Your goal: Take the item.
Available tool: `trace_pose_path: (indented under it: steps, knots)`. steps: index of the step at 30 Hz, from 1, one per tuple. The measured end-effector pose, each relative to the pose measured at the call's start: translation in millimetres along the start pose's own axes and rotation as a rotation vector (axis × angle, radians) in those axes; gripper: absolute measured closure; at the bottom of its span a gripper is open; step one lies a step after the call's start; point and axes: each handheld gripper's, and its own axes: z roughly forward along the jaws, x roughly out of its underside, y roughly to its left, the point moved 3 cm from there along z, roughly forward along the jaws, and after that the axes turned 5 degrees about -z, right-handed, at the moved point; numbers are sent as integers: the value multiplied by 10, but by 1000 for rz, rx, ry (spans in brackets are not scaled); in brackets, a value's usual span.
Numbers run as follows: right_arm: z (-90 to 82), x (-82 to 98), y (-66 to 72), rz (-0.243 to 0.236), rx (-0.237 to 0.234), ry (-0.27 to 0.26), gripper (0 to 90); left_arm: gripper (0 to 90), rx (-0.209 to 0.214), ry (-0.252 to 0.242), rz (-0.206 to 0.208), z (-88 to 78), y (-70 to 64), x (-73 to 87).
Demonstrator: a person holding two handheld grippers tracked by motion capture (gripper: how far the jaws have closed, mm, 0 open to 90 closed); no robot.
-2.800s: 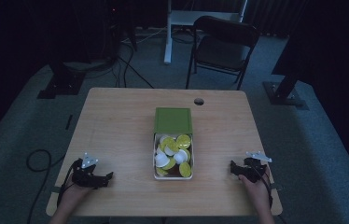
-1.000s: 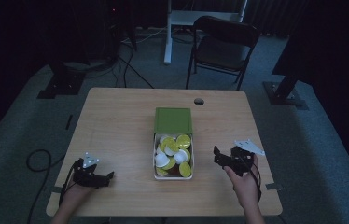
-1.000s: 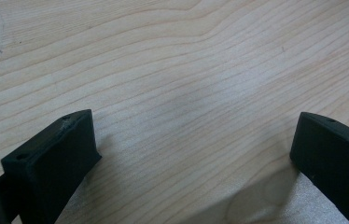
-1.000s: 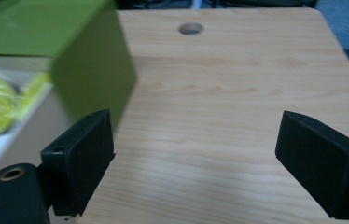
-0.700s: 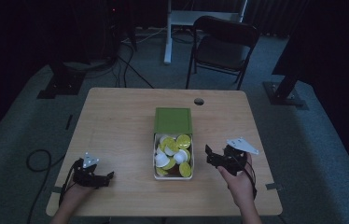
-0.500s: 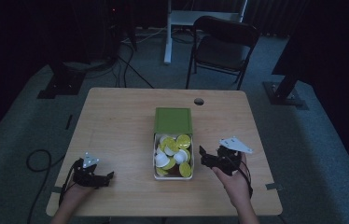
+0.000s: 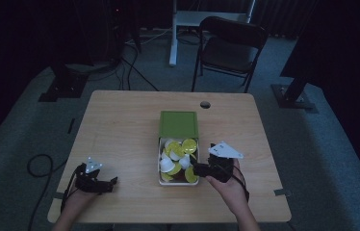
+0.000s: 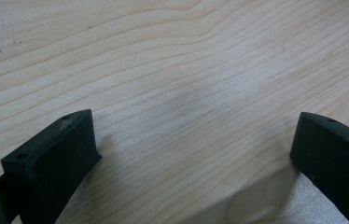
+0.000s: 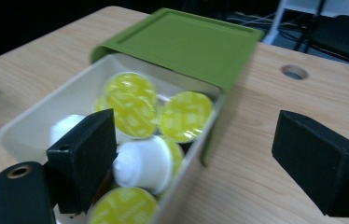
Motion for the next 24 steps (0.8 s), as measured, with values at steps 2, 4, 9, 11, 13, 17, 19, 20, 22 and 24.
trace_pose_path:
  steps: [2, 4, 9, 11, 13, 17, 19, 20, 22, 24]
  knots:
    - [26, -22, 58, 11, -35, -6, 134, 5, 0, 0, 0, 0, 0, 0]
    - [59, -42, 119, -8, -51, -6, 134, 5, 0, 0, 0, 0, 0, 0]
    - [140, -75, 254, -30, -86, 0, 151, 5, 0, 0, 0, 0, 0, 0]
    - [177, -80, 301, -38, -94, 7, 161, 5, 0, 0, 0, 0, 0, 0]
    - [215, -81, 339, -58, -97, 16, 161, 5, 1, 0, 0, 0, 0, 0]
    - [287, -72, 391, -101, -105, 47, 200, 5, 0, 0, 0, 0, 0, 0]
    - [321, -67, 416, -112, -112, 60, 216, 5, 1, 0, 0, 0, 0, 0]
    - [331, -65, 424, -113, -115, 64, 219, 5, 0, 0, 0, 0, 0, 0]
    - [361, -67, 450, -122, -117, 65, 229, 6, 1, 0, 0, 0, 0, 0]
    - [384, -74, 473, -116, -121, 65, 238, 6, 0, 0, 0, 0, 0, 0]
